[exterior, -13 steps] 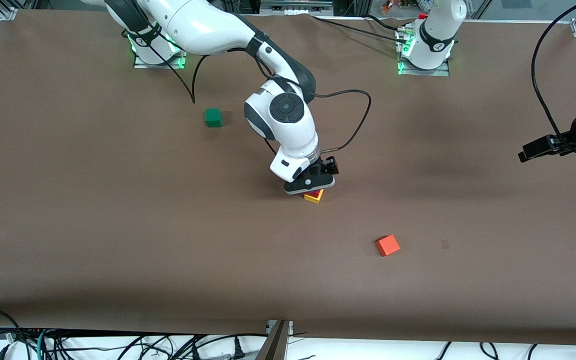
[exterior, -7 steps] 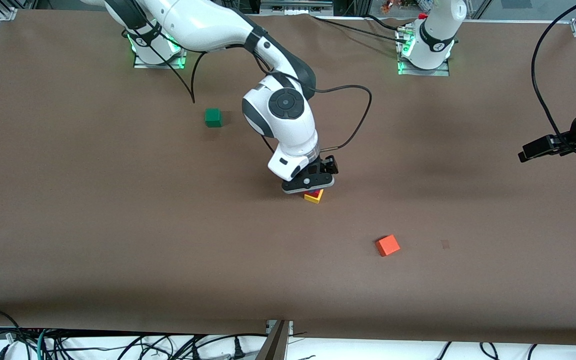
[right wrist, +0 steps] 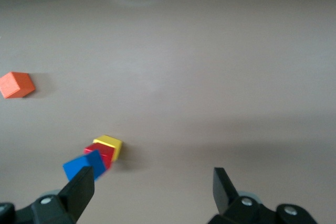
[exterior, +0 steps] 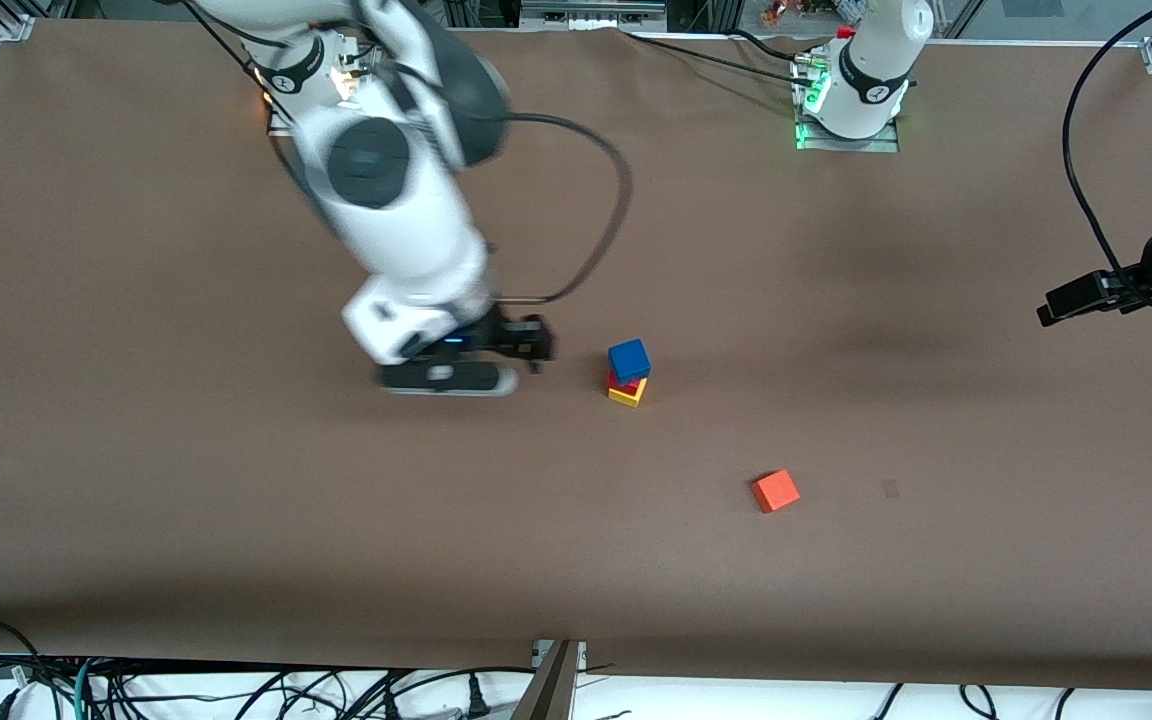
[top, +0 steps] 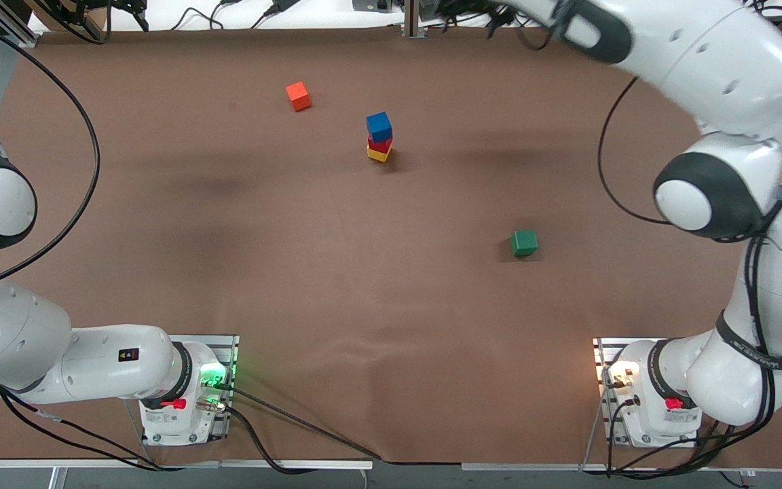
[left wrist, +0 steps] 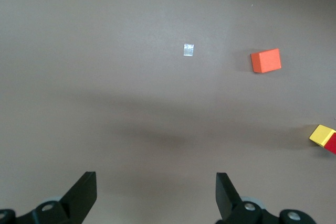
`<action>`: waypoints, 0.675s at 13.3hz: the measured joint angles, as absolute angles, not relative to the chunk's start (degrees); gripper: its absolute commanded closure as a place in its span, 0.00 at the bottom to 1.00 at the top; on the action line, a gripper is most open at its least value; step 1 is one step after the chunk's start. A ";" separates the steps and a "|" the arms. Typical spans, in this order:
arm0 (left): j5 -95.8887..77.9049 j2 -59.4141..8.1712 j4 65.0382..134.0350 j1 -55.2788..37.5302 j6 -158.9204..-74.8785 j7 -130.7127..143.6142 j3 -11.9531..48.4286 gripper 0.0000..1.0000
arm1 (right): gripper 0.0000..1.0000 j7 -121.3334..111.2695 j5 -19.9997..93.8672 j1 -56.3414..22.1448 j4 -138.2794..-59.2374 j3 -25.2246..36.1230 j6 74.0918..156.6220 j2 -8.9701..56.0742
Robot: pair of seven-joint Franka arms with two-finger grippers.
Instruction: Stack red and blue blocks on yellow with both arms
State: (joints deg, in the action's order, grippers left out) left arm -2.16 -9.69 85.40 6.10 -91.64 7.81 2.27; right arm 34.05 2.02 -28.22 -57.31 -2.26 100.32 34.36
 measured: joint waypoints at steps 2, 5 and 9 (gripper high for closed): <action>-2.16 -9.69 85.39 6.10 -91.66 7.81 2.26 0.00 | 0.00 31.09 3.47 -24.86 -57.38 -2.23 94.59 31.02; -2.16 -9.69 85.38 6.11 -91.67 7.81 2.26 0.00 | 0.00 27.78 4.20 -21.94 -58.11 -2.10 86.85 26.43; -2.16 -9.70 85.36 6.11 -91.70 7.81 2.25 0.00 | 0.00 18.52 4.12 -16.30 -69.39 -1.82 84.40 15.88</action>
